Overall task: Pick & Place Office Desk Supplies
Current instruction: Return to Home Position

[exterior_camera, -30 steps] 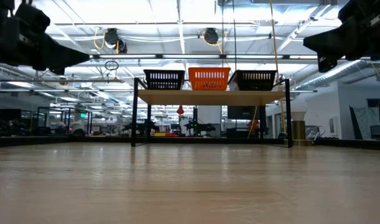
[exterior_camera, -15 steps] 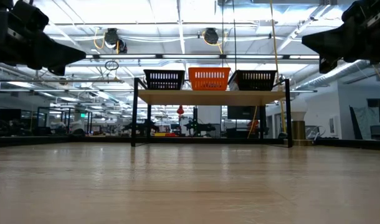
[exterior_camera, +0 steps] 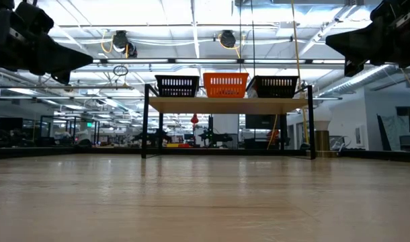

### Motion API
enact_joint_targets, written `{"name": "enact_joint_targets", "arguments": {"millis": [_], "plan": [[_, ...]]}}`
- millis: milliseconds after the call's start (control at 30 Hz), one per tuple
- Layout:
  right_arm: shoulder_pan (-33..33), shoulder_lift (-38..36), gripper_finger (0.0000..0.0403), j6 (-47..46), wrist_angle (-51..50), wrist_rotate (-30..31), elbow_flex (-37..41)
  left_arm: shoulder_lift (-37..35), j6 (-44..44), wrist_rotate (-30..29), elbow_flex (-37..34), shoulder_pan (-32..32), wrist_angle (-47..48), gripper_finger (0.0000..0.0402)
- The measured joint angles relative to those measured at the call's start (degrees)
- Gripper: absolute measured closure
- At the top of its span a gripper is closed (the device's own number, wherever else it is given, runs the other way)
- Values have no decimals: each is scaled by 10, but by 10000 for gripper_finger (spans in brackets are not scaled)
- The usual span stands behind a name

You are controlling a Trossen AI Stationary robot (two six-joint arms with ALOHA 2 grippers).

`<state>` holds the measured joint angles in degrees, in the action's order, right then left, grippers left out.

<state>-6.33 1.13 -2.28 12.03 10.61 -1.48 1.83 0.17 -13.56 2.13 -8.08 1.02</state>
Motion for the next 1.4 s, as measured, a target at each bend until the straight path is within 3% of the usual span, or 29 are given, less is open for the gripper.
{"name": "enact_joint_targets", "arguments": {"millis": [1400], "plan": [[0, 0, 403, -15, -1, -2, 1, 4, -6, 0, -1, 0, -12, 380]]}}
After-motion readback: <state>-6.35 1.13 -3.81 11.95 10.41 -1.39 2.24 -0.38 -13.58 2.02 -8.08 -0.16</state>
